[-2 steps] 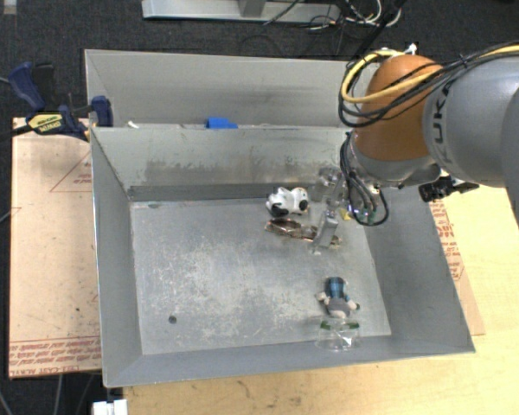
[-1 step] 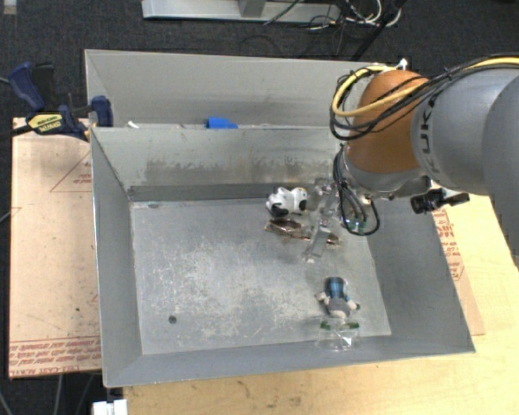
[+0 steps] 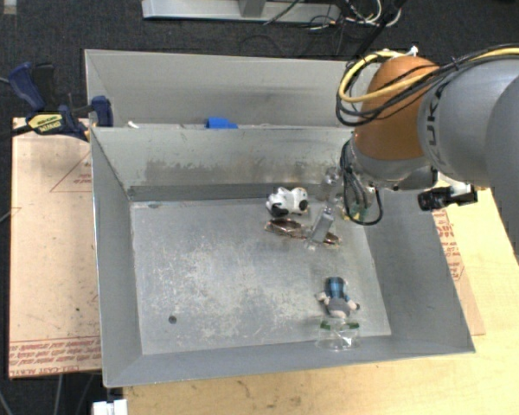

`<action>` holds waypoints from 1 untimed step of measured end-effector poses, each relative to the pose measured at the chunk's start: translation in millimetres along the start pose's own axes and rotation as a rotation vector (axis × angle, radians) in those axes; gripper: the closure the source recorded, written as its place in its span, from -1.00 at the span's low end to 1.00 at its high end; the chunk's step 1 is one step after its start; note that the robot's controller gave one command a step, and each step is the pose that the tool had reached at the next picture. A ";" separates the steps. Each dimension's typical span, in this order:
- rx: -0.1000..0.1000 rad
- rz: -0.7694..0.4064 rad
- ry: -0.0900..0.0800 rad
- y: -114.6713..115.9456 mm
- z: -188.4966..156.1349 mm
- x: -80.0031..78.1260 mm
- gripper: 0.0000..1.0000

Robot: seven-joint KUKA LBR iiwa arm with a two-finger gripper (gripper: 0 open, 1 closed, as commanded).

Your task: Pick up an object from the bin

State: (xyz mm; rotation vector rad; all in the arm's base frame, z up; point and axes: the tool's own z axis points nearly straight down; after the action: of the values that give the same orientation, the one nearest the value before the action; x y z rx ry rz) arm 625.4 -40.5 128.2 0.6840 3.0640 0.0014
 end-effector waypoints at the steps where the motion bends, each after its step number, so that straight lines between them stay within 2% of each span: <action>1: -0.001 0.093 -0.001 1.6 55.7 1.6 -1.00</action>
Offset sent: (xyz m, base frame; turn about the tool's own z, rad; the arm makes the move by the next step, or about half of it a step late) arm 0.0011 0.0087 -0.0582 0.1328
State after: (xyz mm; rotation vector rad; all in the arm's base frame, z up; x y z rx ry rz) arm 624.8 -38.3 72.6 0.8262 3.0279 0.0027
